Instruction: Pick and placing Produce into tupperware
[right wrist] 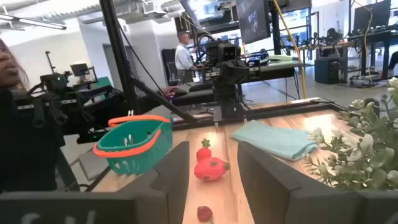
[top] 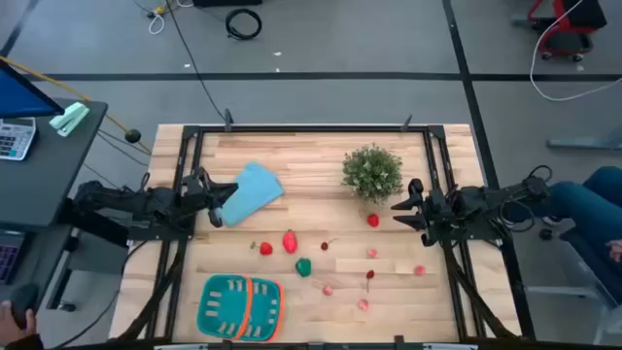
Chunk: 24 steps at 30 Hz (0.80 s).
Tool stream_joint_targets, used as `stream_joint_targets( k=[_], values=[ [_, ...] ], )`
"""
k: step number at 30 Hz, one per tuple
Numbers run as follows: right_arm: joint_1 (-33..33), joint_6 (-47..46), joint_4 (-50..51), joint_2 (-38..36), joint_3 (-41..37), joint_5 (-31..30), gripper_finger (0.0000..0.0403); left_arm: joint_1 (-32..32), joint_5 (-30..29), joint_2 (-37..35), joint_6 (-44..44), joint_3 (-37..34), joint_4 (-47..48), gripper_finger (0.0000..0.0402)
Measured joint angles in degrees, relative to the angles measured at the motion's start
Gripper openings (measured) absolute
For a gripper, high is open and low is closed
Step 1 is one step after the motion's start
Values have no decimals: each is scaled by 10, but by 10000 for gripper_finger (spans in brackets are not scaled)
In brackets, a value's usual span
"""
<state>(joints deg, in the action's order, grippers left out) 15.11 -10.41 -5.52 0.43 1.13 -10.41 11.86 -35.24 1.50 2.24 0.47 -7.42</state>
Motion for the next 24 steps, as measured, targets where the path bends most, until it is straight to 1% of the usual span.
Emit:
stream_joint_targets(
  k=[12, 24],
  values=[
    [0, 0, 0, 0, 0, 0, 145, 0, 0, 0, 0, 0, 0, 28],
    [0, 0, 0, 0, 0, 0, 145, 0, 0, 0, 0, 0, 0, 40]
  ],
)
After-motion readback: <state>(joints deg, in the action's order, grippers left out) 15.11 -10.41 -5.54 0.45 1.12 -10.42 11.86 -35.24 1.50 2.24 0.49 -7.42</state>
